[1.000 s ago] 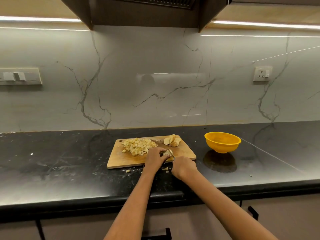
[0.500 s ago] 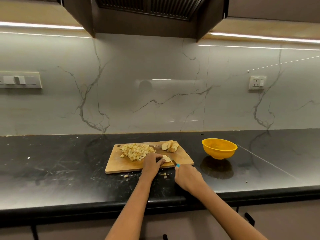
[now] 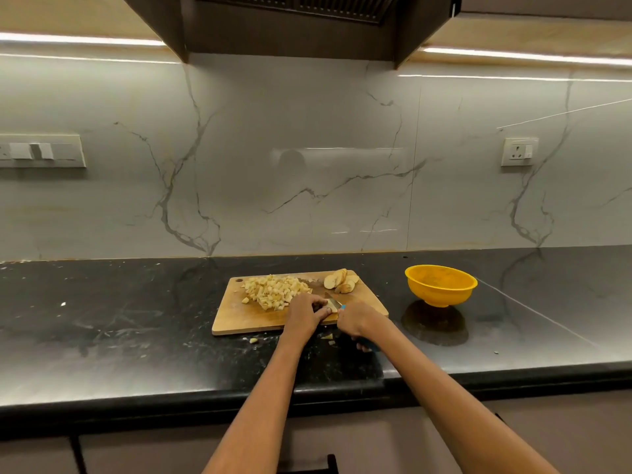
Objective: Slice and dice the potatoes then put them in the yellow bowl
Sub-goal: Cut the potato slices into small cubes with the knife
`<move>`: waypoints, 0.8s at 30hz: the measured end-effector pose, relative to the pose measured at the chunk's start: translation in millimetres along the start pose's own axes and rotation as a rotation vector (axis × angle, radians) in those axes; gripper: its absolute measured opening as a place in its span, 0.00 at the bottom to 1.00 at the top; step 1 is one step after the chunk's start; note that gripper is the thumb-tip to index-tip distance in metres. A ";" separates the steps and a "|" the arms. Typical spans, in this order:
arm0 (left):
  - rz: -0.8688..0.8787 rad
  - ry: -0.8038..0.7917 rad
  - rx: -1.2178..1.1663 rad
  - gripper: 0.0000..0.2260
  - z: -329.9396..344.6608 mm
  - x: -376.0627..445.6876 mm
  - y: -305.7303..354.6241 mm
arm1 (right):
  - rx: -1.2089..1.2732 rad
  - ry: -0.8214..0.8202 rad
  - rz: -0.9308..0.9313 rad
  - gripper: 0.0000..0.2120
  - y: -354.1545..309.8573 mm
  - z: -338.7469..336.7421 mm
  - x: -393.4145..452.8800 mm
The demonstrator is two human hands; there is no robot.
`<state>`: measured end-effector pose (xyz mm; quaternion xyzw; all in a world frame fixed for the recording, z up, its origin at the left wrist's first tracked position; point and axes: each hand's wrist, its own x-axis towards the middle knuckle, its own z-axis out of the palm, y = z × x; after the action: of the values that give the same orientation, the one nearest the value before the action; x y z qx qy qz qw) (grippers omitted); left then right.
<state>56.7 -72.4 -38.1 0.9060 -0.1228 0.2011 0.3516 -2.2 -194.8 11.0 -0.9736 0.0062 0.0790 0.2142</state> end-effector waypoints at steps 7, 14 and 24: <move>0.001 0.023 0.004 0.12 1.3 -1.8 0.8 | -0.312 0.133 -0.061 0.15 9.3 13.1 -34.6; -0.033 0.065 -0.012 0.13 4.8 -4.6 -2.1 | -0.193 0.321 -0.031 0.17 26.6 19.9 -60.0; -0.015 0.085 -0.036 0.10 1.5 -2.5 -3.0 | -0.105 0.190 -0.076 0.17 14.5 15.0 -13.1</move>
<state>55.9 -71.0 -41.9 0.8912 -0.1045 0.2345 0.3740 -18.1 -202.0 -6.4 -0.9860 -0.0148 -0.0216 0.1644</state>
